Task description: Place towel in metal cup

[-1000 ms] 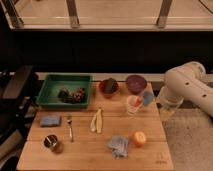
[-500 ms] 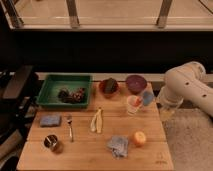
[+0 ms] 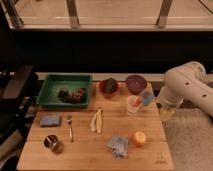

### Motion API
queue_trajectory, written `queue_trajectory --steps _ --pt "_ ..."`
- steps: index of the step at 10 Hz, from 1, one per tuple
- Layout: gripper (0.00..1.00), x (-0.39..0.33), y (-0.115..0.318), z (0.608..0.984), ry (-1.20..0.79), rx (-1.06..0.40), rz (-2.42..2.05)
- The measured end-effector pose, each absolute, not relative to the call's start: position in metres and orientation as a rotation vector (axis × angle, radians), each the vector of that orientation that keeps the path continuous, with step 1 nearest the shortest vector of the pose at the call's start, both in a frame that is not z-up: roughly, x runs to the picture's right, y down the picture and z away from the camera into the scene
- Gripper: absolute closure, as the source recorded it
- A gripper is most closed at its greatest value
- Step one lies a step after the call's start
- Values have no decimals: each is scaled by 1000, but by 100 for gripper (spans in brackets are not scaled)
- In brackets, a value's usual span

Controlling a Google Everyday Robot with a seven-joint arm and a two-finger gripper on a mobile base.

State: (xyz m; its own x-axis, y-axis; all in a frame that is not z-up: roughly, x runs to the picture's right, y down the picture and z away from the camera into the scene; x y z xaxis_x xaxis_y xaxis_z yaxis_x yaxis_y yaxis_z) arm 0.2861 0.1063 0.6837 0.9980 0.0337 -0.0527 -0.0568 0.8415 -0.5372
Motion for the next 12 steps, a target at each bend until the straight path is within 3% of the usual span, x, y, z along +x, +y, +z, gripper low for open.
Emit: queue_trajectory --steps 2,6,9,12 --pt "35 285 106 684 27 -570 30" --pt "35 235 135 684 -232 -656 -10" --pt "35 188 165 662 -396 -696 -30" --pt "35 164 182 648 -435 -698 -74"
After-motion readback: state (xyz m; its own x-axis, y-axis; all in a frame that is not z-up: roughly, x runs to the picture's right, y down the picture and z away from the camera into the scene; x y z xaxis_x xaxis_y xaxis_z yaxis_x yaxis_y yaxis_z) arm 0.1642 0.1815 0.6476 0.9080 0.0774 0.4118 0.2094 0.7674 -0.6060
